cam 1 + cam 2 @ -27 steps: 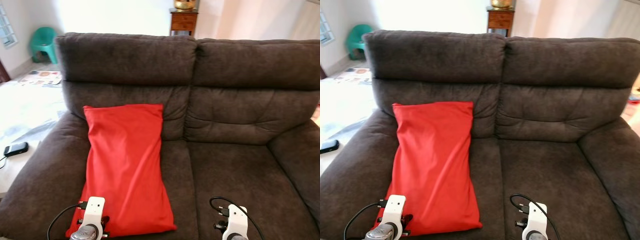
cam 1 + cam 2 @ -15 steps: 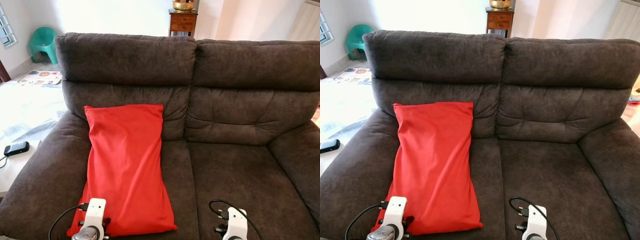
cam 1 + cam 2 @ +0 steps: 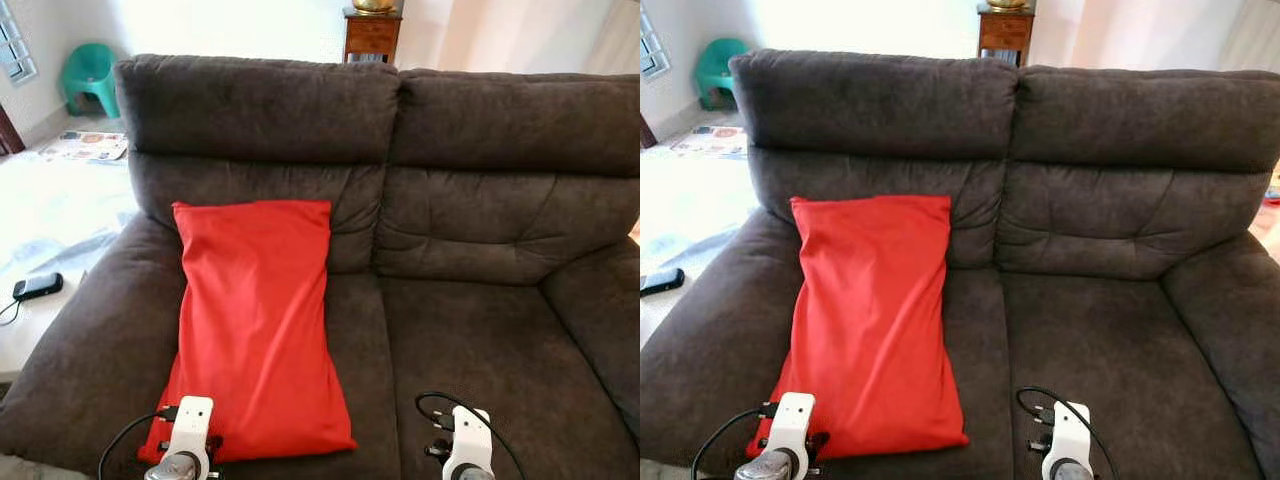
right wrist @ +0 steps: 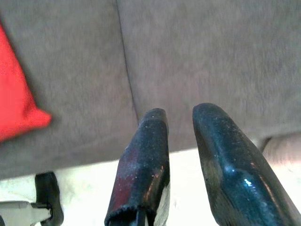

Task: Move the pillow to the sofa from floor

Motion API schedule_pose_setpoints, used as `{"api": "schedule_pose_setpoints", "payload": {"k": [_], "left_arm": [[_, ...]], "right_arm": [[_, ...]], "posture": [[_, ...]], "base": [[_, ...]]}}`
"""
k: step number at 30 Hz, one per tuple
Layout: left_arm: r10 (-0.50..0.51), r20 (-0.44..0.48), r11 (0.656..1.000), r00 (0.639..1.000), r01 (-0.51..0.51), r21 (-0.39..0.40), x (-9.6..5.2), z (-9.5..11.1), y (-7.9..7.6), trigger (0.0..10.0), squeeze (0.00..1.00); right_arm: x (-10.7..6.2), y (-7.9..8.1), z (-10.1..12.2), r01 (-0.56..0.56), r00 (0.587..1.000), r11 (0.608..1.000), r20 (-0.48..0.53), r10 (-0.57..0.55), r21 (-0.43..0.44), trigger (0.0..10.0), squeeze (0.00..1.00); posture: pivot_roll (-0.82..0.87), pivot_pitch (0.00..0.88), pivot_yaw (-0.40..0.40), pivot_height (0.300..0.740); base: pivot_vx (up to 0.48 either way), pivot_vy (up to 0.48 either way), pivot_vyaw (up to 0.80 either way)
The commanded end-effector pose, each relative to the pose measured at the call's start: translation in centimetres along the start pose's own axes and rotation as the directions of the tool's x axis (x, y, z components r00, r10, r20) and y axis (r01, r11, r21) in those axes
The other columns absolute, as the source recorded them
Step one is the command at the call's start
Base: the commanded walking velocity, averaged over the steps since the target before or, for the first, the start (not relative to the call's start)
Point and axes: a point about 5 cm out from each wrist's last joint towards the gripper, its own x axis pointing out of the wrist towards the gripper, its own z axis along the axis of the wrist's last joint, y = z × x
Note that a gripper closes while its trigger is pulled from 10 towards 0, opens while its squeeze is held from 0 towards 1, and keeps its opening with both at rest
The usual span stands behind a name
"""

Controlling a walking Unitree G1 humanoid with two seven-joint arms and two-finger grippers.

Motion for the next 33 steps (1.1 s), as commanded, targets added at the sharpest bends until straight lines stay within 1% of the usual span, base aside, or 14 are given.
{"api": "schedule_pose_setpoints", "payload": {"k": [1,10,19,23,33], "left_arm": [[0.001,-0.019,1.000,1.000,-0.001,0.007,-0.09,-0.51,0.09,10.0,0.00],[-0.001,-0.022,1.000,1.000,0.001,0.012,-0.10,-0.59,-0.08,10.0,0.00],[0.001,-0.027,1.000,1.000,-0.001,0.009,-0.14,-0.80,-0.21,10.0,0.00],[0.005,-0.033,1.000,0.999,-0.004,0.014,-0.17,-0.97,-0.21,10.0,0.00],[0.003,-0.032,1.000,0.999,-0.003,-0.003,-0.19,-1.04,-0.25,10.0,0.00]], "right_arm": [[-0.05,-0.05,-0.37,0.006,1.000,1.000,-0.018,-0.006,0.006,10.0,0.00],[-0.15,-0.30,-0.80,0.010,1.000,1.000,-0.029,-0.009,0.015,10.0,0.00],[-0.16,-0.36,-0.83,0.006,1.000,1.000,-0.028,-0.005,0.006,10.0,0.00],[-0.16,-0.32,-0.81,0.004,1.000,1.000,-0.028,-0.004,0.004,10.0,0.00],[-0.19,-0.21,-0.95,-0.001,1.000,1.000,-0.031,0.001,-0.001,10.0,0.00]], "posture": [[0.06,0.000,-0.046,0.740],[0.06,0.000,-0.047,0.740],[0.06,0.000,-0.056,0.740],[0.06,0.000,-0.056,0.740],[0.05,0.000,-0.057,0.740]], "base": [[-0.274,0.000,0.00],[-0.270,0.000,0.00],[-0.251,0.000,0.00],[0.000,0.000,0.00],[0.000,0.000,0.00]]}}
